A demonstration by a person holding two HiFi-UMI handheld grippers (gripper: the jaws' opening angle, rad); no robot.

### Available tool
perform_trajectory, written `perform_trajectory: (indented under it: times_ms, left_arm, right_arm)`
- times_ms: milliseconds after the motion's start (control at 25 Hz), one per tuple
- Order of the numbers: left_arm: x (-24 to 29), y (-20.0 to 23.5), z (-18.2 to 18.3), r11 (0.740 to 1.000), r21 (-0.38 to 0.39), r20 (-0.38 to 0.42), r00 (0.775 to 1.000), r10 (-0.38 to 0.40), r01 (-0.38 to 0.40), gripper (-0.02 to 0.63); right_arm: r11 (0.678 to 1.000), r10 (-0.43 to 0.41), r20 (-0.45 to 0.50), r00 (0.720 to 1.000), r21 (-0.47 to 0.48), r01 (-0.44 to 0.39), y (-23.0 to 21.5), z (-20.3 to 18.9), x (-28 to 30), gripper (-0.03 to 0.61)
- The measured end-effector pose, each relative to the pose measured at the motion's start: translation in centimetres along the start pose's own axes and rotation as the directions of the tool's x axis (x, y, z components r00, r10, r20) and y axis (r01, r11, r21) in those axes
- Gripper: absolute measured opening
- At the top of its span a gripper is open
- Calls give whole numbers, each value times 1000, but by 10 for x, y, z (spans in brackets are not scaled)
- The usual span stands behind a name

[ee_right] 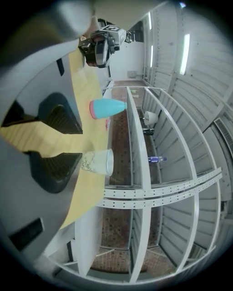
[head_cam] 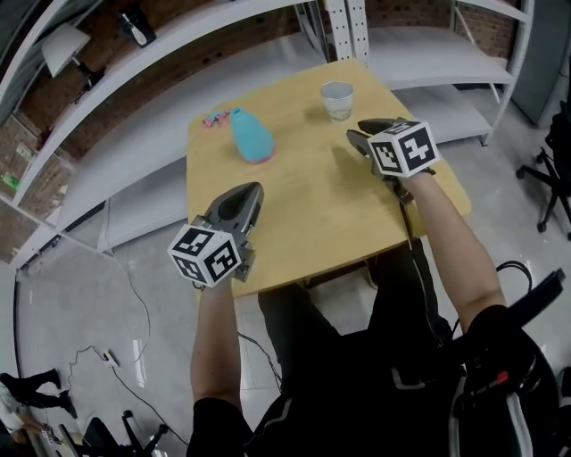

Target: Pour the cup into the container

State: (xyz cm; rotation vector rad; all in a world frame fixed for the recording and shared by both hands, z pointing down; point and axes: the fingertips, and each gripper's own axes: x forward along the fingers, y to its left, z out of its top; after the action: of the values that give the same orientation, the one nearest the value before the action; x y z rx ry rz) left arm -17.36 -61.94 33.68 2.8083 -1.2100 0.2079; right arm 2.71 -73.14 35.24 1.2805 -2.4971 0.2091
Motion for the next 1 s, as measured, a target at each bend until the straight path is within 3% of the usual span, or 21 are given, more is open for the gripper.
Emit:
perform_trajectory:
  times_ms: [200, 360, 640, 1000]
  left_arm:
    - [-23, -33, -6, 1000, -1, 0, 1000, 11, -11, 2]
    - [-43, -57, -7, 999, -11, 16, 999, 37, -37, 2]
    - [-93, -102, 11, 991, -81, 131, 984, 120, -110, 2]
    - [-147, -206, 11, 989, -40, 160, 976, 147, -142, 2]
  right_arm:
    - [1000, 7, 71, 997, 18, -8, 20, -1, -34, 100]
    - [998, 18, 88, 996, 56, -22, 33, -12, -70, 2]
    - [997, 38, 193, 980, 52, -49, 62, -6, -158, 2]
    - [999, 44, 221, 974, 10, -48, 117, -46, -267, 2]
